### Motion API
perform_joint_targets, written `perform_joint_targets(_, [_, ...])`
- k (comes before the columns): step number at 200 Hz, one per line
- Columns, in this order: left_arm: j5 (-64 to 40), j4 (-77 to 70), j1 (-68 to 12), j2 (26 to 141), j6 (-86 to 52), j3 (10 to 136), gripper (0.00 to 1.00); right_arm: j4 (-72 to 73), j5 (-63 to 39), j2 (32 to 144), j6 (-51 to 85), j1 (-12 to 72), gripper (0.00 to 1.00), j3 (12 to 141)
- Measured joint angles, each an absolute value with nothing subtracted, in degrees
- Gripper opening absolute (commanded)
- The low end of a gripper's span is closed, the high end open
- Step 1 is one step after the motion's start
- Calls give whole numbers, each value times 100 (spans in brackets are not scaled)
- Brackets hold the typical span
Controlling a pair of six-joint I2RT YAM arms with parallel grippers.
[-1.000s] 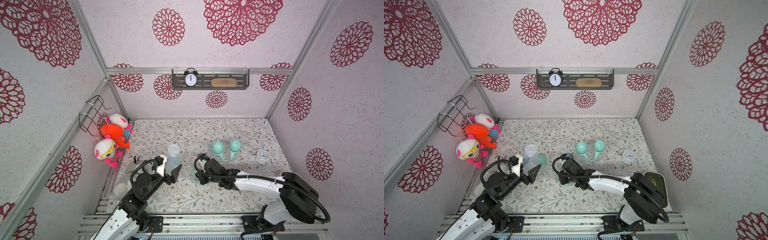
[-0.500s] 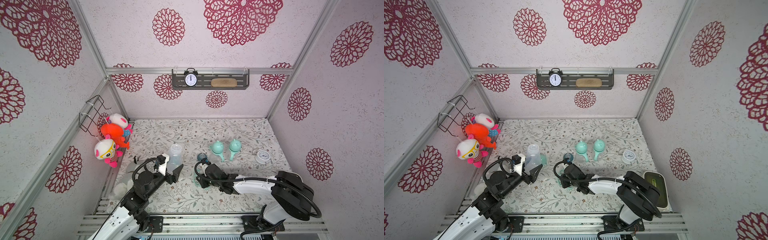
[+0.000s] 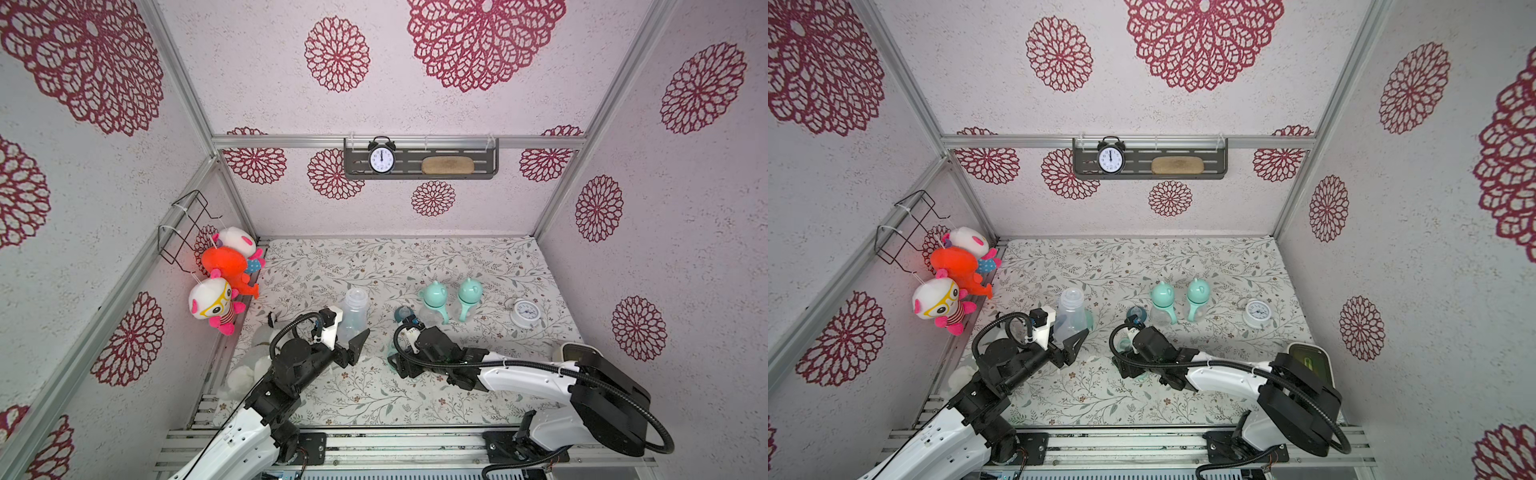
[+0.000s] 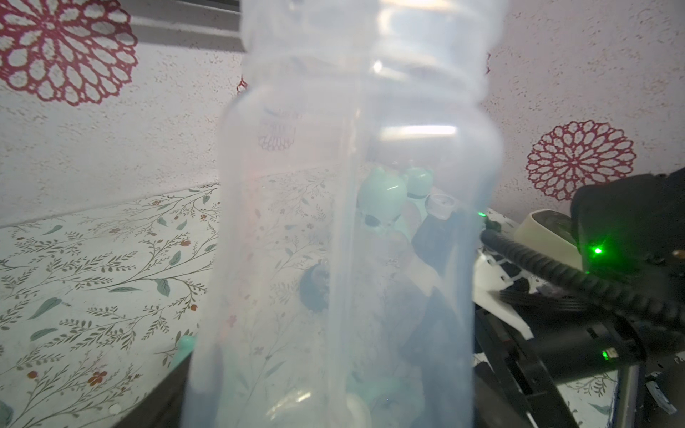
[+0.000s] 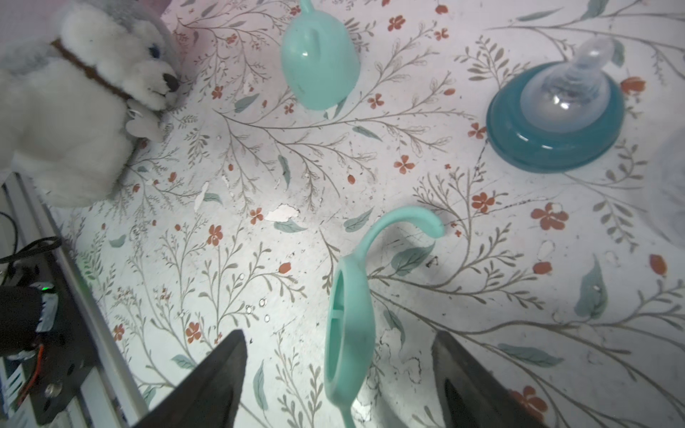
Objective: Assemble the baby bottles
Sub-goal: Place the handle at the center of the board, then pick up the handle at the center of the board.
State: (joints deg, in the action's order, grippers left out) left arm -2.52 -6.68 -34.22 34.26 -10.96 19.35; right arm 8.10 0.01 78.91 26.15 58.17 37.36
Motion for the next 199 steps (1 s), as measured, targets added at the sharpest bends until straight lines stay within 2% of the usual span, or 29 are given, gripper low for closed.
perform_joint_targets(39, [-274,-672,-3422,3483,-1092,1962,0,478,-281,7443,2010,5817,76,3428])
perform_joint_targets(87, [-355,-692,-3422,3555,-1092,2001,0,301,-432,7408,1590,5817,69,3072])
perform_joint_targets(158, [-399,-707,-3422,3614,-1092,2034,0,1229,-585,8193,1461,5819,60,2792])
perform_joint_targets(199, [-401,-731,-3422,3651,-1094,2038,0,1551,-637,8379,1446,5839,44,2794])
